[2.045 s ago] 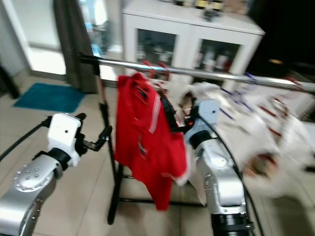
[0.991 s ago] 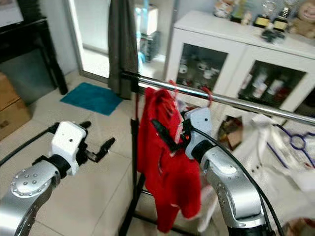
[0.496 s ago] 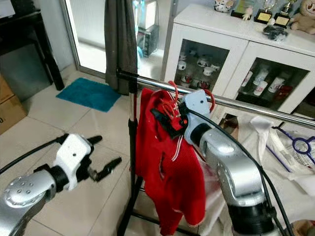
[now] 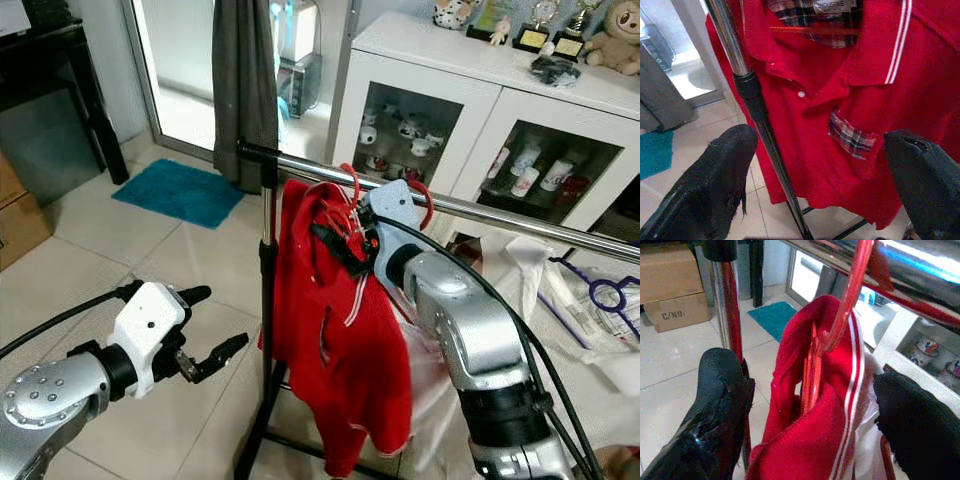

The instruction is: Hang hanger

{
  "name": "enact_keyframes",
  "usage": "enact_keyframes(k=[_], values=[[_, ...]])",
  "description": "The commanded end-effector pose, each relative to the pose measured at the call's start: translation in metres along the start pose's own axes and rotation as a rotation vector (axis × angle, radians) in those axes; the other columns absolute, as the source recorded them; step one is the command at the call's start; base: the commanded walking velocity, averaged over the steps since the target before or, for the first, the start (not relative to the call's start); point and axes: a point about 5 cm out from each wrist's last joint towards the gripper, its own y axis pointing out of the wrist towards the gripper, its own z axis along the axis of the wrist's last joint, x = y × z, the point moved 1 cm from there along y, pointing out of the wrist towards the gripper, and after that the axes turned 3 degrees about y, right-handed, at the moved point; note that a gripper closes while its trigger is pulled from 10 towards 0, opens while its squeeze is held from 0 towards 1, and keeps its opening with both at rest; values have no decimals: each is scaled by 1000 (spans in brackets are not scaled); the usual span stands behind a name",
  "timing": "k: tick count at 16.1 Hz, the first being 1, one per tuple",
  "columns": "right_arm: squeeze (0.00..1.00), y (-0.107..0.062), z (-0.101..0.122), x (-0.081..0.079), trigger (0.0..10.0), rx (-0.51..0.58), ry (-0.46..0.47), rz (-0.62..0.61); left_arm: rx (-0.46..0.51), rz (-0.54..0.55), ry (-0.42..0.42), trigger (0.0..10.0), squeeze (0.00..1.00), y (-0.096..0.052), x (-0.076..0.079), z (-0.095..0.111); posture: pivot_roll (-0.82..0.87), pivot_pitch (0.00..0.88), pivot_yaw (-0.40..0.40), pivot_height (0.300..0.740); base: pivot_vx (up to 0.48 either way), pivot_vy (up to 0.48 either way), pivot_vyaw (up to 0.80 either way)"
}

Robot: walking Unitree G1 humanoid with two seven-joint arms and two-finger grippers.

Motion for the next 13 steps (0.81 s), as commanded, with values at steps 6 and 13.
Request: enact_keyframes(k=[6,13], values=[[0,10,0,2,0,-6,-29,13,16,-27,14,10000,0,2,6,5,6,0,-110,740,0,0,0],[0,17,-6,1,0,-44,-84,37,2,-33,23,10000,0,3,8,3,10,0,-115,740,0,0,0]])
